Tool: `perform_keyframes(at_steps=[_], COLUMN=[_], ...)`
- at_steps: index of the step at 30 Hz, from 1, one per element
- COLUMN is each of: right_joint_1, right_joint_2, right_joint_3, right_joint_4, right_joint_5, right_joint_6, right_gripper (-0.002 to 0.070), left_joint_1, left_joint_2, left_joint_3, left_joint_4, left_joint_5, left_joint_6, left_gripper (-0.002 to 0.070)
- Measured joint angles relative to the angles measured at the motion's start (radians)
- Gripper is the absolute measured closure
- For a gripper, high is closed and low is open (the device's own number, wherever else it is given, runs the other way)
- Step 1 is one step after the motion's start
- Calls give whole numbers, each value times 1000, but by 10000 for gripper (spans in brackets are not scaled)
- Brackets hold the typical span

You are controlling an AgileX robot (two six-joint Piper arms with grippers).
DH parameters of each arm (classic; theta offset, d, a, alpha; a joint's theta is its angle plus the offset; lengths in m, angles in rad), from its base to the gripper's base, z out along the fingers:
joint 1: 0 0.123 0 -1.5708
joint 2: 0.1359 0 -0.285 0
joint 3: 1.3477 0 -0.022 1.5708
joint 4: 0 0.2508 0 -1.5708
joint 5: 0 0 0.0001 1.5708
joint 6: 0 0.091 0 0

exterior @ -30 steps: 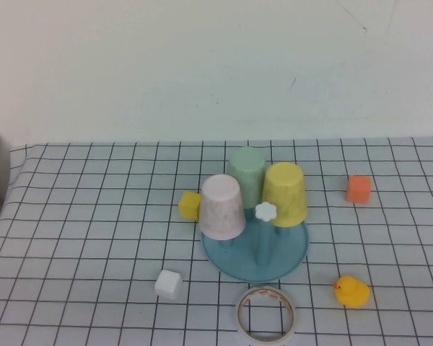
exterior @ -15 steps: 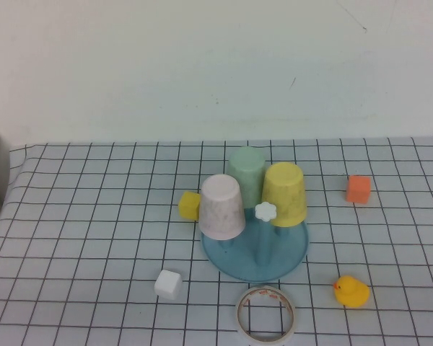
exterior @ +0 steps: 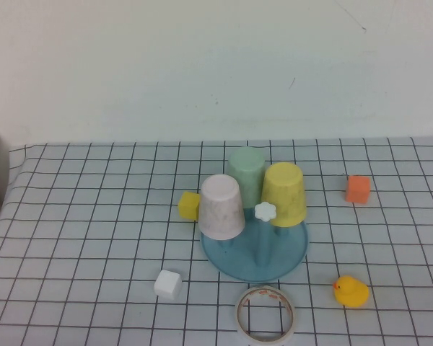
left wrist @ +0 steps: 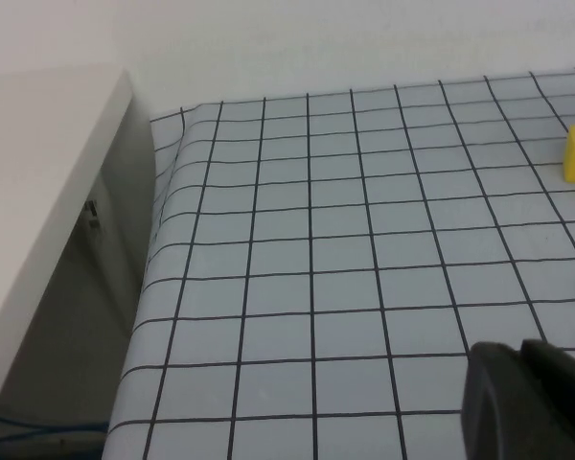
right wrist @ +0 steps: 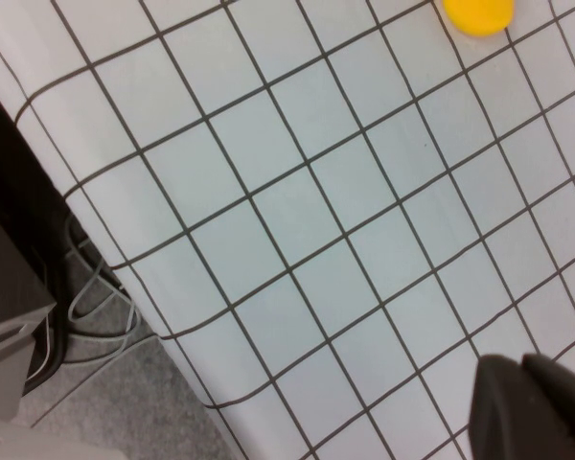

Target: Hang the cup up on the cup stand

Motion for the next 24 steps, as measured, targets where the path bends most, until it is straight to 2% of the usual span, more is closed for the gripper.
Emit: perform_keyframes(at_steps=[16,24], right_joint_1=[0,0], right_joint_2=[0,0], right_joint_3=[-2,-2], right_joint_4=[0,0], right_joint_5=[0,0], right_joint_6=[0,0], right_gripper=[678,678], left_joint_1=[-13,-13], left_joint_2=[-2,-2], left_joint_3=[0,0], left_joint_4=[10,10], left_joint_5=[2,2], left_joint_6=[-6,-70], left_gripper=[675,675])
